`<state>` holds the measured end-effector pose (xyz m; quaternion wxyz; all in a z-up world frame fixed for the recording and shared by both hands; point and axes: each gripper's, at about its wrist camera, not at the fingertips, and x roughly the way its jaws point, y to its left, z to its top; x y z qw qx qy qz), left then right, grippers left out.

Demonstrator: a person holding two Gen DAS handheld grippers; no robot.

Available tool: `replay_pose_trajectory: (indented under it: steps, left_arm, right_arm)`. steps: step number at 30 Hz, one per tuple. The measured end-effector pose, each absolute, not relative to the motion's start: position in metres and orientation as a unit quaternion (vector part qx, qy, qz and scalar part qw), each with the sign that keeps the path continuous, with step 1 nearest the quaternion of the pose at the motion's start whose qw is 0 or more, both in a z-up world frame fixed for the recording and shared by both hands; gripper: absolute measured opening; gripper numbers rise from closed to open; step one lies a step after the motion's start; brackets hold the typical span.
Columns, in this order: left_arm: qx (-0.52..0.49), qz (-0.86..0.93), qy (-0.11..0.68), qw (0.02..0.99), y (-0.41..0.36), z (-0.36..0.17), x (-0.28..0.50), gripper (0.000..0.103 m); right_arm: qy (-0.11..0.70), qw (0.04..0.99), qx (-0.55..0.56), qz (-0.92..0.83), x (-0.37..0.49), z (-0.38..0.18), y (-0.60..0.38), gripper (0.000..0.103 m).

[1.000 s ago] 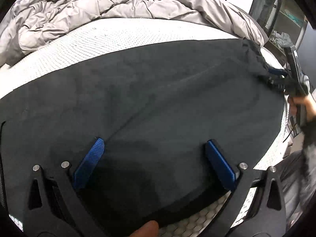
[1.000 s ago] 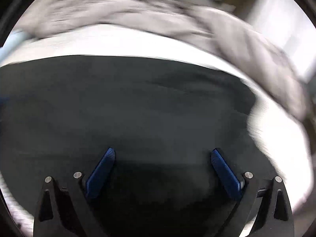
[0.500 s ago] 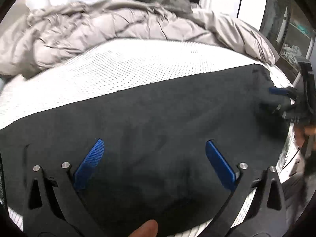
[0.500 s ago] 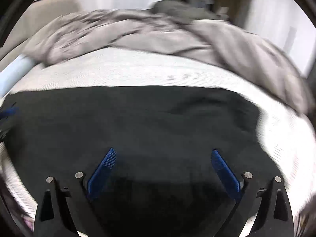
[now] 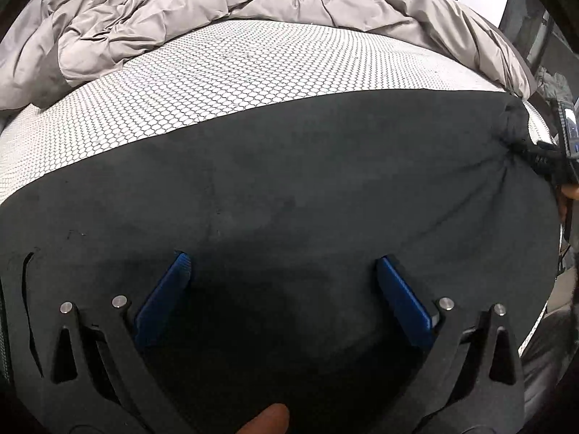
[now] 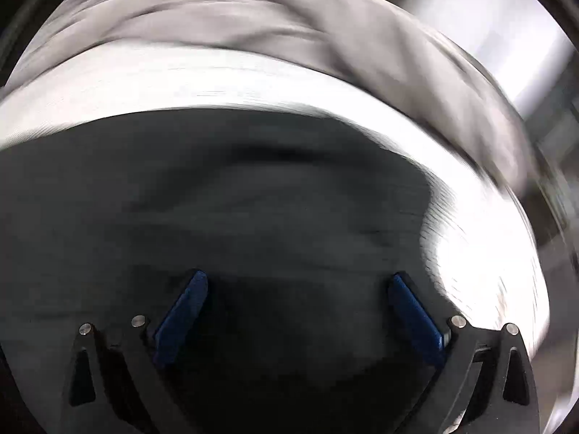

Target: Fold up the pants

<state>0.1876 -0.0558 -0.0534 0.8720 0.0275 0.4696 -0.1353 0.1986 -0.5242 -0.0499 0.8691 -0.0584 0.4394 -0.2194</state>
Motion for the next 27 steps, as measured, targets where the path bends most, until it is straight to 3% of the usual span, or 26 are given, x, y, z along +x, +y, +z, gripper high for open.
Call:
replay_pose_trajectory:
  steps: [2,7,10,18,20,27]
  left_arm:
    - [0.035,-0.121,0.471,0.873,-0.055,-0.052,0.186,0.102]
    - [0.017,-0.114,0.452,0.884,-0.054,-0.028,0.183,0.102]
    - [0.007,-0.114,0.425,0.898,-0.059,-0.010,0.195,0.102]
    - [0.042,-0.140,0.484,0.863,-0.096,-0.057,0.250,0.102]
    - [0.026,-0.150,0.482,0.863,-0.093,-0.057,0.251,0.102]
    - [0.036,-0.159,0.470,0.867,-0.090,-0.057,0.241,0.102]
  right_arm:
    - [0.435,0.878,-0.016,-0.201,0.191,-0.044,-0.533,0.101]
    - [0.396,0.892,-0.082,-0.204,0.170,-0.008,-0.494,0.101]
    - [0.380,0.915,-0.070,-0.119,0.171,0.004,-0.447,0.101]
    - [0.463,0.876,-0.122,0.068,0.236,-0.062,-0.313,0.100]
    - [0.462,0.877,-0.113,0.067,0.232,-0.064,-0.322,0.100]
    - [0.445,0.864,-0.055,-0.228,0.226,-0.058,-0.477,0.100]
